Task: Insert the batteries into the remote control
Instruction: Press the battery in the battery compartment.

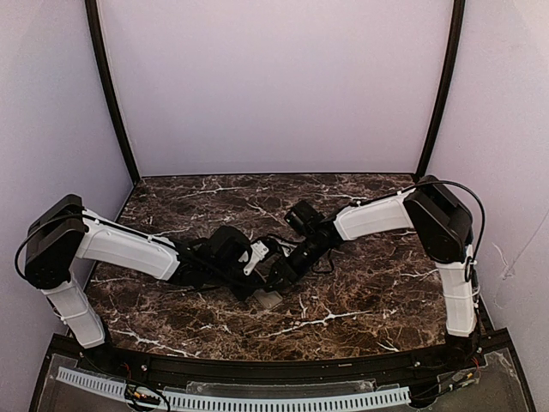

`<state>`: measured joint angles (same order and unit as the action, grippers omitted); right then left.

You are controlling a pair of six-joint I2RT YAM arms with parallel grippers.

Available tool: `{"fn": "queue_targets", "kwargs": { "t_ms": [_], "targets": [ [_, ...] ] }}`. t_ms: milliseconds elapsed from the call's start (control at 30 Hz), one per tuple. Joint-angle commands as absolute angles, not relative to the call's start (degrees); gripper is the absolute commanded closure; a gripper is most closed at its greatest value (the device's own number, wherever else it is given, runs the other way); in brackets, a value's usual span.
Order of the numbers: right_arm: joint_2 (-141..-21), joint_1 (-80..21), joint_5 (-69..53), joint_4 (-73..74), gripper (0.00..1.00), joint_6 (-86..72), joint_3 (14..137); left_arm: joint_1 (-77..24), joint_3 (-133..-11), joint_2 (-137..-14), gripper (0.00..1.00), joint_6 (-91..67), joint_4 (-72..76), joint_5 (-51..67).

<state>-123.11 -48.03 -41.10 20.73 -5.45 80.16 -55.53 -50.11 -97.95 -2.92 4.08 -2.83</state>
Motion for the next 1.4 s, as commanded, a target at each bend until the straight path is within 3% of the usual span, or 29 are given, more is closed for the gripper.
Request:
{"fn": "queue_targets", "kwargs": {
  "t_ms": [0, 333, 833, 1367],
  "targets": [
    [-127.4, -49.7, -34.9, 26.5, 0.62, -5.4, 77.1, -55.9, -49.0, -98.4, 0.79, -2.0, 2.2, -3.0],
    [-127.8, -49.7, -34.5, 27.1, 0.62, -5.0, 77.3, -55.9, -48.0, -98.9, 0.77, -2.0, 2.1, -3.0],
    [-130.3, -49.7, -30.9, 27.9, 0.62, -3.4, 76.4, -55.3, -46.4, -101.2, 0.91, -3.1, 2.6, -3.2],
    [-130.9, -49.7, -30.6, 27.9, 0.63, -3.2, 76.0, -54.1, -38.1, -100.3, 0.94, -4.0, 8.1, -3.0]
  ]
}}
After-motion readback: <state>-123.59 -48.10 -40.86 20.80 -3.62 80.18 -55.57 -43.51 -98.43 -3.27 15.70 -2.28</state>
